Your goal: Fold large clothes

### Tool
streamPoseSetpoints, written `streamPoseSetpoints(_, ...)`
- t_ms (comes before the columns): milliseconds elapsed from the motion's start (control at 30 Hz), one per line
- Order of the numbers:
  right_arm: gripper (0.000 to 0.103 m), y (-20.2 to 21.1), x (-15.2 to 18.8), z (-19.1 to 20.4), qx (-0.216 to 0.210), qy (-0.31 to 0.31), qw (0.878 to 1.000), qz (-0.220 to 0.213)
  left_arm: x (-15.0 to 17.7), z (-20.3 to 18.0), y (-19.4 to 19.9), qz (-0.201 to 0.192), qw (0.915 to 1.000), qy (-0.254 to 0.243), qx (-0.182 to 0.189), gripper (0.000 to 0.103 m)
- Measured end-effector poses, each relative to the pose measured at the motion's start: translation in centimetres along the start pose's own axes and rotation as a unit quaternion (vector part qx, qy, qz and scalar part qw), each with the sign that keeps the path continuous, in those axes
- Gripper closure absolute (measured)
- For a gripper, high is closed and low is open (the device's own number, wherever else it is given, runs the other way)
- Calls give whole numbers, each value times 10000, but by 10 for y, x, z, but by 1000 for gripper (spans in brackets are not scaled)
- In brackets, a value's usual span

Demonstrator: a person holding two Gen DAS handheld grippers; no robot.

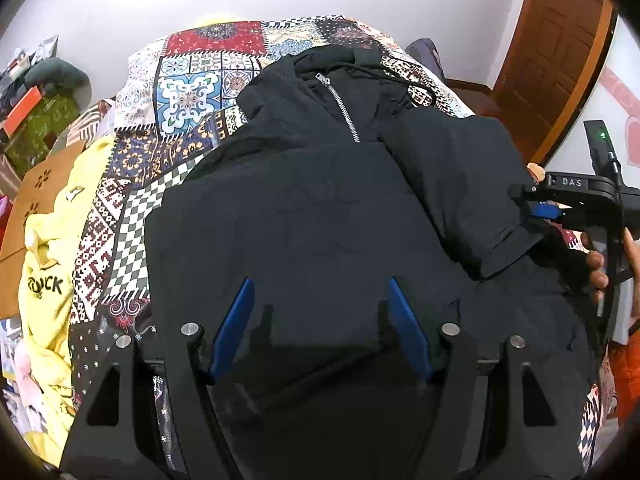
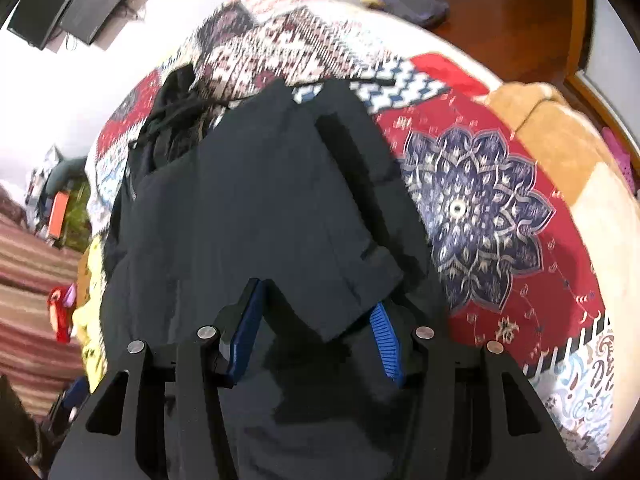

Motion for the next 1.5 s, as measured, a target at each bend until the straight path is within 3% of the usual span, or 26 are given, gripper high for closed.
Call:
streamPoseSetpoints(67, 73, 3, -1, 1, 187, 41, 9996, -204, 1, 2, 0, 6, 10000, 13, 1, 35)
streamPoseSetpoints(167, 86, 11, -4, 6, 348, 172, 9981, -469, 3, 4, 2, -22, 10000, 27, 1, 35)
streamPoseSetpoints(467, 92, 53, -2, 59, 444, 996, 9891, -985, 9, 21, 15, -189, 9996, 186, 52, 35)
streamPoseSetpoints(733, 92, 86, 12, 155, -173, 1907, 9736, -1245, 19, 53, 43, -501, 9978, 431, 32, 35)
streamPoseSetpoints(900, 92, 74, 39, 225, -491, 2630, 9587, -960, 30, 83, 61, -700, 9951, 695, -14, 35)
streamPoseSetpoints(1100, 92, 13, 82, 279, -466, 3269, 9437, -186, 52, 133, 77, -801, 9894, 1196, -165, 35)
streamPoseSetpoints(1367, 91, -74, 131, 292, 100, 3635, 9281, 799, 87, 175, 72, -531, 9854, 1570, -387, 35)
streamPoseSetpoints(1500, 79, -91, 145, 290, 166, 3823, 9155, 1240, 92, 176, 65, -423, 9859, 1569, -390, 35)
Point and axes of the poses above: each gripper's, at about its wrist camera, not at the fingertips, and y roughly against the way its jaws point, z to its left, x to its underside, the point moved 2 cm from there along -y, roughly the way its jaws point, and after that the axes turned 9 degrees about z, right-handed, at the moved point
